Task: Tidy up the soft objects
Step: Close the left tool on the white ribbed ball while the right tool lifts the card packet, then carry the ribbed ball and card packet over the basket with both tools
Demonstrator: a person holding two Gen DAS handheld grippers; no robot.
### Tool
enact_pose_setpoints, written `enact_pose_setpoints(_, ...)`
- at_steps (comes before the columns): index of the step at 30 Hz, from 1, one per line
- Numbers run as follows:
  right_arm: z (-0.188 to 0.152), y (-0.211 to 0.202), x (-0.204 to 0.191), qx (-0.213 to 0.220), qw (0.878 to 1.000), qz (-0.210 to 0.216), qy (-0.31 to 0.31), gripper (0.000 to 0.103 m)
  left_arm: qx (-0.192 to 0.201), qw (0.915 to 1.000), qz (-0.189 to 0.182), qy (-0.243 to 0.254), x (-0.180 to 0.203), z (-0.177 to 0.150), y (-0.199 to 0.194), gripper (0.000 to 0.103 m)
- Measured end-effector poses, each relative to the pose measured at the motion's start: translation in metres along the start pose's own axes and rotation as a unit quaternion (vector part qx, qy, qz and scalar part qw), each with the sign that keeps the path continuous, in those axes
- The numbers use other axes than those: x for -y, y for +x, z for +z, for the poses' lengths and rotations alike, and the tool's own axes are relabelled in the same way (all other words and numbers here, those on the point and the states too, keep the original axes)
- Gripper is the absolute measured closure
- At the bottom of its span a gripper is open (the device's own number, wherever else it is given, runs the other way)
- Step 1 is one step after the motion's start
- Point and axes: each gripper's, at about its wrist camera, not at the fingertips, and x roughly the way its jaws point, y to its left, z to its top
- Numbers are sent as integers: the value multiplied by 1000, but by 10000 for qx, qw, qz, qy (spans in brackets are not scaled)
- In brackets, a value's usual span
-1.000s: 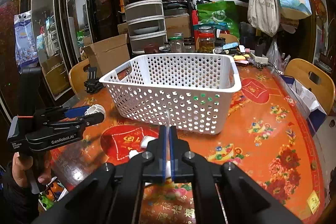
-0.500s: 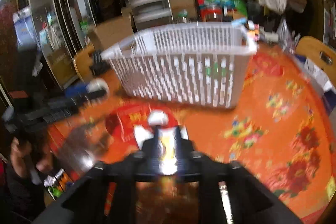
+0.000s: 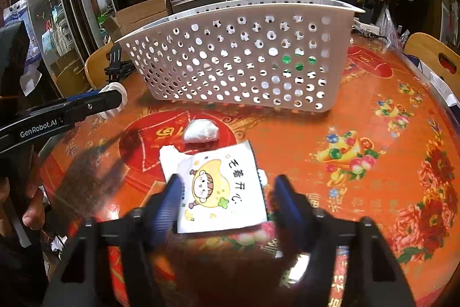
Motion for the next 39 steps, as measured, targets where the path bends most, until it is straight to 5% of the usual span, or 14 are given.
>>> enact_pose_setpoints(3, -1, -2, 0, 31, 10000, -70, -22, 66, -14, 10000, 1, -51, -3, 0, 2, 62)
enact_pose_setpoints(5, -3, -7, 2, 92, 9998, -149, -1, 92, -30, 10000, 0, -56, -3, 0, 4, 62)
enact_pose_setpoints(9, -5, -7, 3, 20, 9999, -142, -86, 100, -48, 10000, 8, -57, -3, -1, 5, 62)
enact_pose_setpoints(39, 20, -86, -13, 897, 9942, -387, -448, 103, 87, 9999, -9, -94, -1, 3, -3, 62)
